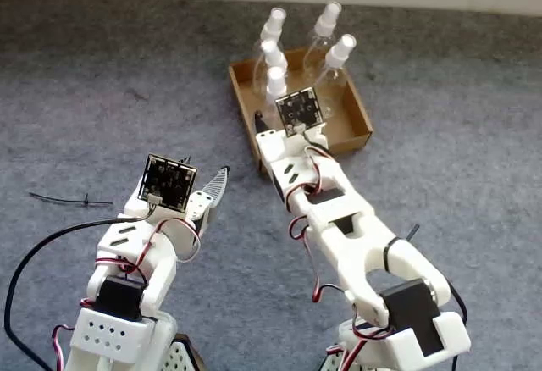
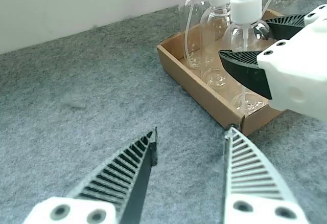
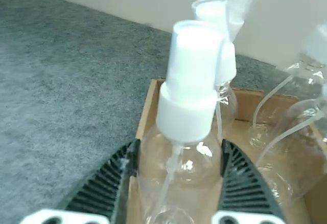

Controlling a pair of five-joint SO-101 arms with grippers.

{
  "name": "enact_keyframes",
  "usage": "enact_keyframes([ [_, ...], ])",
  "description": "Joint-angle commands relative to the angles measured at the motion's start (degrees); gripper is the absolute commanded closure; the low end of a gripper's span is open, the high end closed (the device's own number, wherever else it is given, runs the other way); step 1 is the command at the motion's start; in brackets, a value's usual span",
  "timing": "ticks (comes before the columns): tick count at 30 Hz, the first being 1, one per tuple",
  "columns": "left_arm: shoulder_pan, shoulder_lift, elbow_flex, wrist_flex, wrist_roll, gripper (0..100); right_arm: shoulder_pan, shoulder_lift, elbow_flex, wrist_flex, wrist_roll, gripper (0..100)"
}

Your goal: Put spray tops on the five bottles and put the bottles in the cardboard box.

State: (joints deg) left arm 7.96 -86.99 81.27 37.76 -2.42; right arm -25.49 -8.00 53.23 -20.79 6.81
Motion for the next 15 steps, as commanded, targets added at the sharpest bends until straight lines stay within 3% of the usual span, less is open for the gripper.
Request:
enact_keyframes([
  [1,-0.1,0.1,-0.2,-1.4,-0.3,80,-0.7,-0.9,-2.2,-1.0,0.7,81.7],
  [5,-0.1,0.1,-0.2,-1.4,-0.3,80,-0.6,-0.9,-2.2,-0.9,0.5,75.2],
  [15,-0.1,0.1,-0.2,-1.4,-0.4,80,-0.4,-0.9,-2.3,-0.9,0.7,74.7],
])
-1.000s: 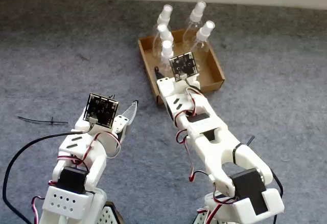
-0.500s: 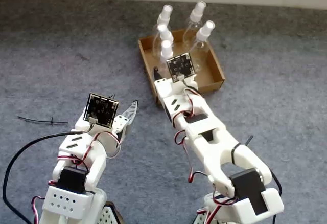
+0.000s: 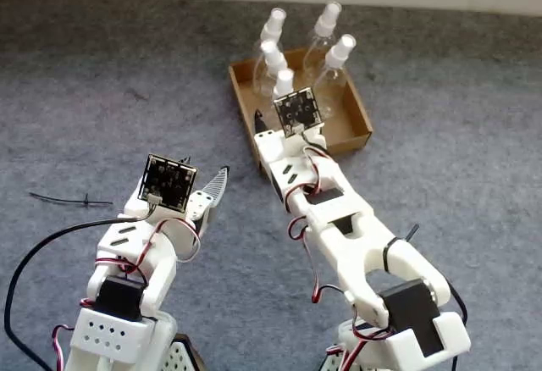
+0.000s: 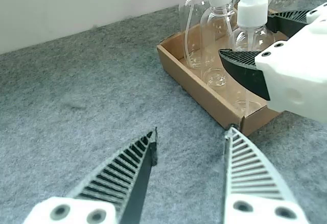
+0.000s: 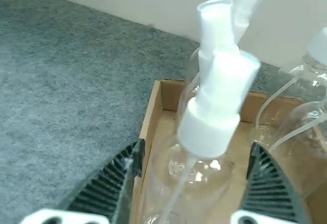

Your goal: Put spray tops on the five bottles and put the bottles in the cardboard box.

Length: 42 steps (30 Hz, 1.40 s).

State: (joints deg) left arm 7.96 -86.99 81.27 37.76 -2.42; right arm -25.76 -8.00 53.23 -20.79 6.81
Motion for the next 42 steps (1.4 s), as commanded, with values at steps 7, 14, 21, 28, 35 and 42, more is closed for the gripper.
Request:
enact_keyframes([
  [7,-0.1,0.1,-0.2,-1.4,-0.4,80,0.0,-2.2,-2.6,-0.7,0.8,74.7],
  [14,-0.1,0.1,-0.2,-1.4,-0.4,80,-0.3,-12.9,-2.8,10.8,0.8,74.7],
  [21,-0.3,0.0,-0.1,-1.4,-0.4,80,0.4,-22.8,-2.4,20.7,0.8,74.8],
  [28,-0.6,-0.3,-0.5,-1.4,-0.4,81,1.5,-37.6,1.9,35.3,0.8,74.9],
  [35,-1.9,-0.4,-1.1,-1.3,-0.4,81,6.4,-57.4,15.3,45.1,0.9,74.9],
  [42,-15.5,-0.4,-3.1,-1.1,-0.4,81,11.5,-79.1,29.6,52.2,3.5,82.8],
])
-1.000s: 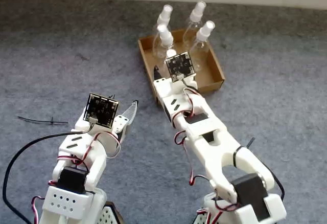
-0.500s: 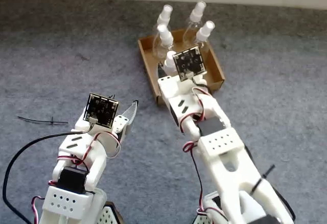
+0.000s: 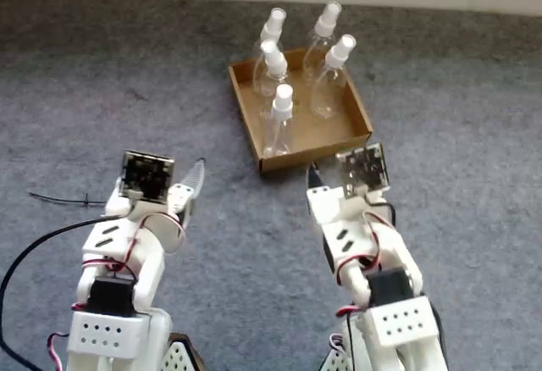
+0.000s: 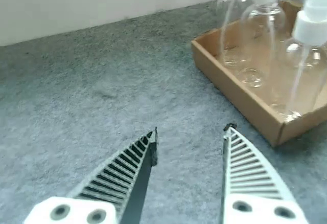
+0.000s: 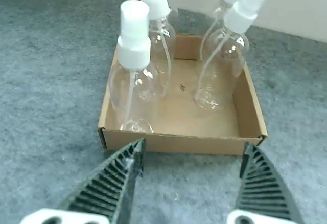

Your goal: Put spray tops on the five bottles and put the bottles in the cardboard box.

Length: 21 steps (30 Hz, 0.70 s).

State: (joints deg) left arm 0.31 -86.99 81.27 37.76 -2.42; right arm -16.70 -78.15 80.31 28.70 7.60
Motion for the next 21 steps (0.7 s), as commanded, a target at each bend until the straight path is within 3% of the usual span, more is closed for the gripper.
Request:
enact_keyframes([
  [1,-10.2,-0.4,-3.1,-1.1,-0.4,81,2.9,-12.3,4.2,3.7,4.7,85.2],
  [7,-21.5,-0.4,-2.3,0.4,-0.5,83,6.4,-28.3,13.3,15.1,13.0,94.4],
  [12,-22.7,-0.4,-1.5,6.3,-6.8,100,8.6,-25.8,15.8,19.6,13.3,94.7],
  [21,-22.7,-0.4,12.5,5.3,-8.5,89,12.2,-27.1,24.2,24.9,13.4,94.7],
])
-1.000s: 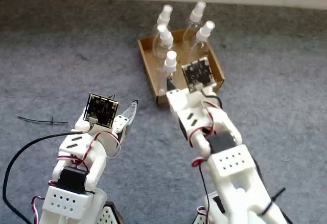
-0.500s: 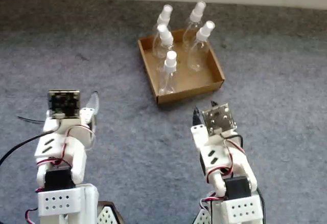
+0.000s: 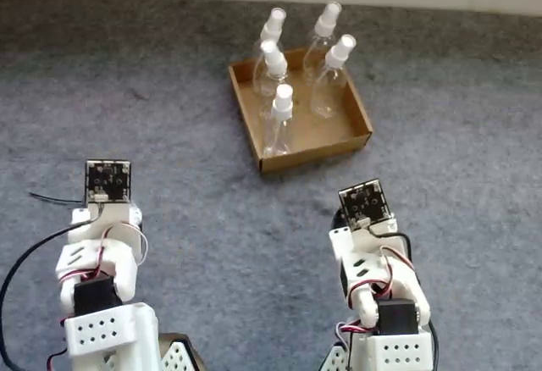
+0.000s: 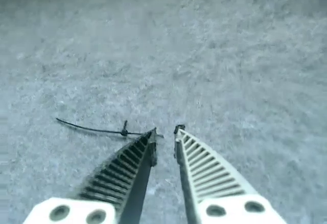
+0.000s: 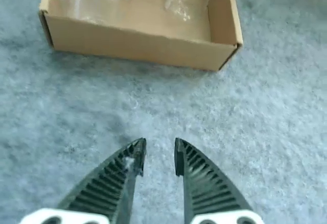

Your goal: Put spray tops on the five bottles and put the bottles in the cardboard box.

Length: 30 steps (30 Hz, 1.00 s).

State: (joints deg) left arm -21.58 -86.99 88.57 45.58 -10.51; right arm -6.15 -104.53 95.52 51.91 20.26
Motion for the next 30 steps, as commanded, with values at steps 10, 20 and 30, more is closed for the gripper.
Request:
enact_keyframes([
  [10,-1.2,0.1,9.1,-1.7,-0.5,85,1.9,-0.7,9.0,20.6,0.7,94.7],
  [20,-1.2,-0.3,9.1,6.0,-0.5,85,1.8,-0.6,9.0,20.4,0.7,94.7],
  [30,-1.2,-0.3,9.1,6.0,-0.5,85,1.8,-0.6,9.0,20.4,0.7,94.7],
])
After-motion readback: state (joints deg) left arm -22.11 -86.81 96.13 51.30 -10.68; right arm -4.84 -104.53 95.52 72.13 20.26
